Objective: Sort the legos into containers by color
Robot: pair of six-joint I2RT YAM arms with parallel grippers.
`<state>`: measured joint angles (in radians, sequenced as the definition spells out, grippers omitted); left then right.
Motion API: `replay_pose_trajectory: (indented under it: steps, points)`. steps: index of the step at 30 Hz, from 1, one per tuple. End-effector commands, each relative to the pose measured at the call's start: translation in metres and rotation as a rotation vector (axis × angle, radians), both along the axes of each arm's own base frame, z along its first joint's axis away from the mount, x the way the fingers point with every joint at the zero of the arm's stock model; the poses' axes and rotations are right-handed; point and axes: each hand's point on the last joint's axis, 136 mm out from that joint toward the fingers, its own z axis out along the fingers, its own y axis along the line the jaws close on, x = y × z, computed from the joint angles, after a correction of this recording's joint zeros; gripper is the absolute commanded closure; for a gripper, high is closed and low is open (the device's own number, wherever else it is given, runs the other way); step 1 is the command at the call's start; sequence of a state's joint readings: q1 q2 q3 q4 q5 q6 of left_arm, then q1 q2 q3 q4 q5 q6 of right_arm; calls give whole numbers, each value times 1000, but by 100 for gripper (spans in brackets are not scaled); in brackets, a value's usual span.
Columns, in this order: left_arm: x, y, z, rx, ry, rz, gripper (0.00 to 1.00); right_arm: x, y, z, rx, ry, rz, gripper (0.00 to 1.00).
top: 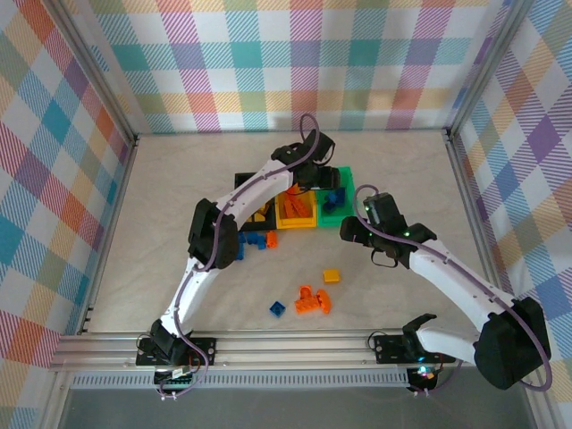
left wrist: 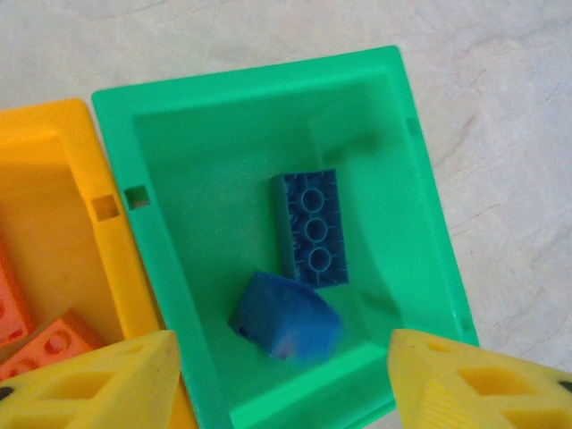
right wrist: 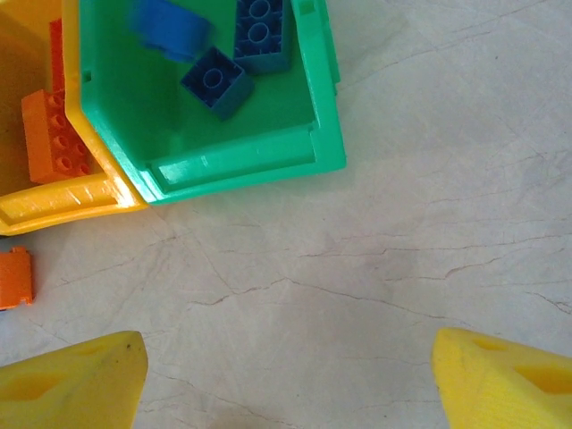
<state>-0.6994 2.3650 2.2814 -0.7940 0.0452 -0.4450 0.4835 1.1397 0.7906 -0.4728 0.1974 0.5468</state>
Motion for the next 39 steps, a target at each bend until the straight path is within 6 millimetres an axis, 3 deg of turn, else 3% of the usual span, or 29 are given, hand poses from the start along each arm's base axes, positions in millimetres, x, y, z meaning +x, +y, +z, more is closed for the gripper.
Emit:
replay_pose_trajectory:
  steps: [1,6,11,15,21,24,27,39]
  points:
    - [-9,1,13,1,14,-20,31,-2,-1,-1,17,7,-10,17]
    - [-30,12,41,-37,-21,-28,26,-1,2,-1,22,6,4,17]
    - [-84,48,41,-72,-1,-20,19,1,5,-5,26,13,8,17]
    - [-147,76,19,-33,51,-71,15,4,9,-8,41,20,13,17]
    - [-254,100,-23,81,142,-284,12,6,12,-12,49,32,15,17]
    - [-292,110,-38,122,176,-371,13,7,13,-14,49,37,14,17]
    - [-310,119,-51,178,180,-407,13,8,14,-16,52,40,11,17]
    - [-331,118,-93,332,172,-462,27,9,11,-13,34,33,10,16]
